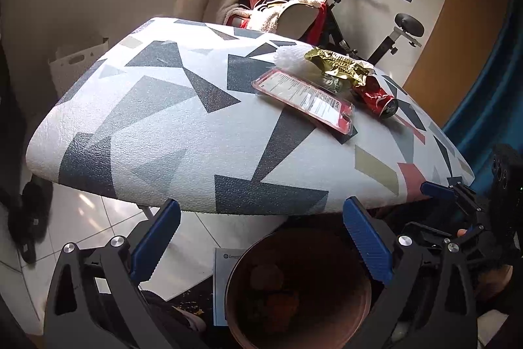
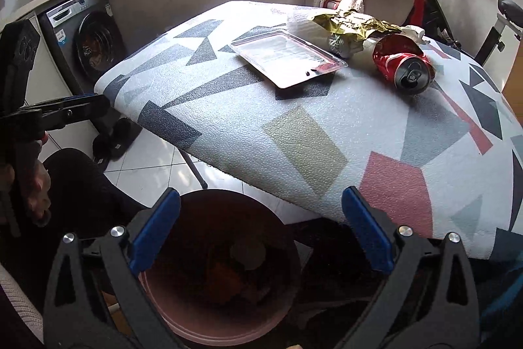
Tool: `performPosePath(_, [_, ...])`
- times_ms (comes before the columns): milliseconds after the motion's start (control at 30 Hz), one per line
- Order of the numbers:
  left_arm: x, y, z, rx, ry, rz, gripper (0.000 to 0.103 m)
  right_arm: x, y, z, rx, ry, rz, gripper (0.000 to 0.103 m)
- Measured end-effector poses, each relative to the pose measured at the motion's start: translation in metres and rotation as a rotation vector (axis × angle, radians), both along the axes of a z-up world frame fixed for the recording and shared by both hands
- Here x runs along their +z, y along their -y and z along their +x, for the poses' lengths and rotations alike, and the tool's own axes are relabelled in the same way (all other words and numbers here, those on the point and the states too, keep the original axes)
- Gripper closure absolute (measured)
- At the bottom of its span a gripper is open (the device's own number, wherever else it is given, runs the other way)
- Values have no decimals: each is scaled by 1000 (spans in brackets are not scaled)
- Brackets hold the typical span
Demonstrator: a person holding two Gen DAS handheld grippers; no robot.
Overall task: Collect trash
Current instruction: 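Move the right tool to the crushed red can and grasp it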
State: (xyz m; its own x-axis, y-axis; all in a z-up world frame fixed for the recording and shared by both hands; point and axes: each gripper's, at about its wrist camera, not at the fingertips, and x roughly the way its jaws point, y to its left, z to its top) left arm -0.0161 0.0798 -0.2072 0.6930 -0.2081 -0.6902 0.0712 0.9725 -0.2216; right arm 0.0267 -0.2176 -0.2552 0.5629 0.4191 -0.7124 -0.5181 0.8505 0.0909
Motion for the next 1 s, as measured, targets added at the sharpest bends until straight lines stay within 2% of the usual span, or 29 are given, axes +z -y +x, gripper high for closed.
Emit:
performPosePath(133, [0, 2, 0, -6, 1, 7, 6, 5, 5, 2, -31, 32, -1, 6])
performPosePath(300, [1, 1, -1, -1, 8, 9, 6, 11, 18, 9, -80, 59, 67, 6])
performPosePath(533, [2, -1, 0, 30, 18, 15, 6, 14, 33, 10, -158, 125, 85, 5])
performPosePath(800, [5, -2, 1, 47, 31, 27, 6, 12, 36, 14, -146, 86, 125, 5])
performPosePath(1000, [23, -1, 11, 45, 96, 54, 6, 20, 35, 16, -152, 116, 73, 6])
